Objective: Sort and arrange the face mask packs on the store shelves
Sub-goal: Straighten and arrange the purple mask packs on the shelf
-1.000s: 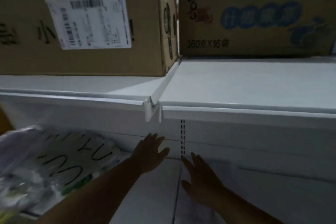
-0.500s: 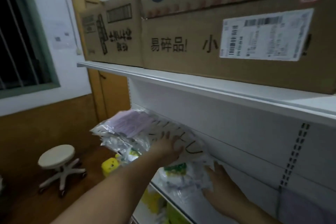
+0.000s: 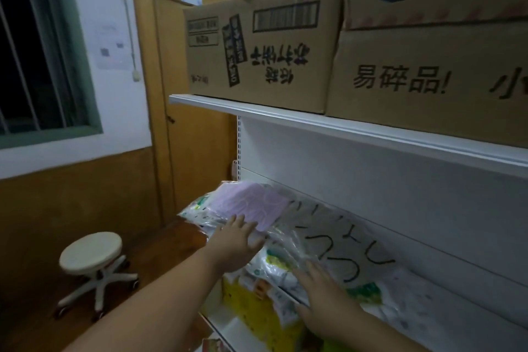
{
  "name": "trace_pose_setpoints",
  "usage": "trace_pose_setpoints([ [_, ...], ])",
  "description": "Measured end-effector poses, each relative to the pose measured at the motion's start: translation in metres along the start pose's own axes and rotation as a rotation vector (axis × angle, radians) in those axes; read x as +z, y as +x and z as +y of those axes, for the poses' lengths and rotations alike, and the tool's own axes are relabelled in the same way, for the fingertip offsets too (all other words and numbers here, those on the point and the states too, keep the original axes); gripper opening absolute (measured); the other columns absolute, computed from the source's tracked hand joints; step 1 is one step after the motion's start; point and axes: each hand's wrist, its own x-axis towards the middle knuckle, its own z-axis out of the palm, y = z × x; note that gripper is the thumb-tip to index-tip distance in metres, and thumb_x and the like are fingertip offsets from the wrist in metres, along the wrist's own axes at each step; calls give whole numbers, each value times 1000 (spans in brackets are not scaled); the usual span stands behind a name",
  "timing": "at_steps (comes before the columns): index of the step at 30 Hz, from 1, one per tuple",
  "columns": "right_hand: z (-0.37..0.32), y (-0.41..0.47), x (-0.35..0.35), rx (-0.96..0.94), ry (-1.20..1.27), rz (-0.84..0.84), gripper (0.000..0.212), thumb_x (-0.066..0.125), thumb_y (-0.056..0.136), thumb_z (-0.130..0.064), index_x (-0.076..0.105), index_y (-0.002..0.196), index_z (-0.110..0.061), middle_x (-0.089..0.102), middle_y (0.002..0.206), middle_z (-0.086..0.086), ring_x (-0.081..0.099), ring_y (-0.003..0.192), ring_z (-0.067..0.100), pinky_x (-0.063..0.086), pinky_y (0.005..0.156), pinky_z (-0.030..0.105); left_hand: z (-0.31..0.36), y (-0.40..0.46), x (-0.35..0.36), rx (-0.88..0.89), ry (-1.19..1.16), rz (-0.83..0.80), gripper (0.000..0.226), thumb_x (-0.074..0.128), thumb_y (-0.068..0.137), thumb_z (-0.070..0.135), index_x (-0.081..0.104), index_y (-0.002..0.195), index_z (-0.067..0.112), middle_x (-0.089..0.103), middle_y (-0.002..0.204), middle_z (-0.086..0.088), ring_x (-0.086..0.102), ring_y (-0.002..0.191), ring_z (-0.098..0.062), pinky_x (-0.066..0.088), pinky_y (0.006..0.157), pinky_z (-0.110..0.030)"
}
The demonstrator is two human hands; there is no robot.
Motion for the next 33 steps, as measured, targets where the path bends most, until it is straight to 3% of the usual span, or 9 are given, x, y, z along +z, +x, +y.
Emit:
trace_pose_setpoints([
  [4,-35,35,11,-4,2,-5,65,41,95,-41,11,152,-29,-4,161,0,-4,148,19,13,118,43,-37,2,4,-6,-30,0,60,29,97,58,19,151,34,8,162,-4,0,149,-24,8,118,-50],
  [15,-76,133,39,-66,152,-43,72,46,90,-43,11,151,-29,-10,161,2,-13,147,22,8,118,39,-127,56,10,-81,2,-46,61,27,99,54,14,153,29,3,162,-7,-5,149,-27,5,120,-48],
  [27,-48,270,22,-43,152,178,67,41,94,-43,14,152,-23,-3,161,7,-8,148,24,0,119,37,-185,186,-14,-139,-1,-51,66,26,93,66,16,151,36,4,162,2,-2,149,-20,3,118,-44],
  [29,-35,283,16,20,100,184,74,46,92,-50,12,152,-24,-3,161,8,-6,148,26,2,119,40,-184,200,-12,-87,-20,-42,65,27,94,64,17,151,34,4,162,2,-2,149,-19,4,118,-43],
  [33,-1,292,11,170,-83,44,114,50,72,-79,-2,153,-19,-11,159,15,-7,147,34,4,117,51,-179,225,-8,55,-115,3,60,37,97,53,24,151,28,14,161,2,5,149,-16,11,119,-42],
])
